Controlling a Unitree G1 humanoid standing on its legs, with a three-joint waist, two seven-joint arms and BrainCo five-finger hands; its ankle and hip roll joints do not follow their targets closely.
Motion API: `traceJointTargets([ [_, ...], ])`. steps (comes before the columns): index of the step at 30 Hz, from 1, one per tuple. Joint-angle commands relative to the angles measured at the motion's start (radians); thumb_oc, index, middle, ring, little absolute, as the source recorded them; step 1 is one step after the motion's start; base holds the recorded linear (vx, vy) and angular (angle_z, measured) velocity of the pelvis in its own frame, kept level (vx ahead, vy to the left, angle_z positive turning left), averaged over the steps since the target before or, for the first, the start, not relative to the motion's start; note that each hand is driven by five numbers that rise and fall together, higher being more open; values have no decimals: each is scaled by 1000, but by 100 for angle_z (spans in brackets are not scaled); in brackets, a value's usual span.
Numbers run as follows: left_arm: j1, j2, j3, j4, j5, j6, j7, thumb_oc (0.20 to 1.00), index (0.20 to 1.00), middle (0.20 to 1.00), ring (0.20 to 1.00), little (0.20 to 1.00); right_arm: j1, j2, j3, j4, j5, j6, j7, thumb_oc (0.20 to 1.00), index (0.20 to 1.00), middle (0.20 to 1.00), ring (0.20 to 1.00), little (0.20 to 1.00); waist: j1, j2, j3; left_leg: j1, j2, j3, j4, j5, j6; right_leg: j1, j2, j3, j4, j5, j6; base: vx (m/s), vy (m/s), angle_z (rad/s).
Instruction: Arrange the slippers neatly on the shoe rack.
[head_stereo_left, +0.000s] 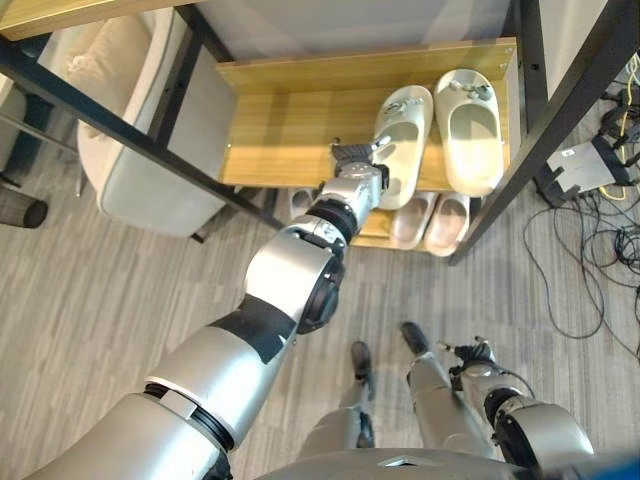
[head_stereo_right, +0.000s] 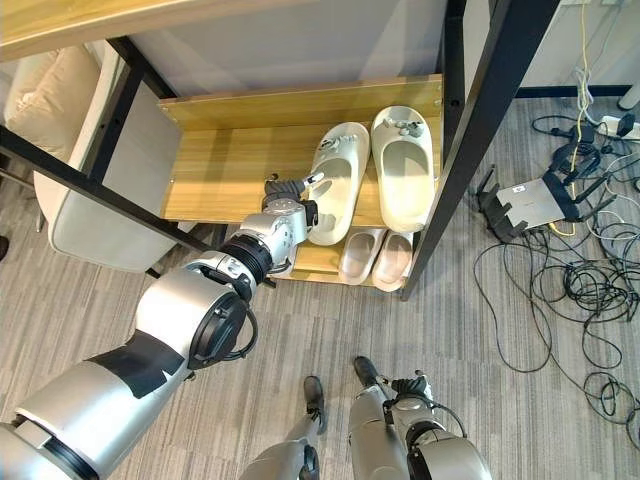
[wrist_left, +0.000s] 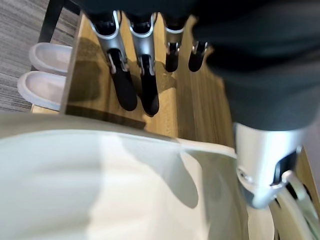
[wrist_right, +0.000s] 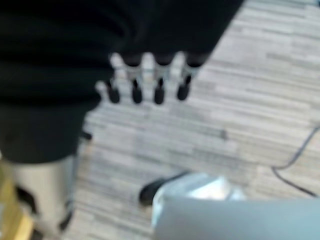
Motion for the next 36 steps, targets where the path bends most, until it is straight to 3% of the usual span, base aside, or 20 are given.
traceJointTargets([
  [1,-27,-103,90,94,-25,30,-45,1000,1000,1000,1000,1000,-80,-14,-8,62,26,6,-14,1000,1000,1000,1000,1000,-32,53,53,181,-6,-58,3,-75,-38,34,11,-3,-31,23,-28,-4,-4,3],
  [36,-22,-267,137,47,-186,19,-116,1000,1000,1000,1000,1000,-173,-28,21,117,70,35,-13,1000,1000,1000,1000,1000,-79,77,80,215,-15,-40,3,-80,-32,52,13,16,-4,10,-23,0,0,0],
])
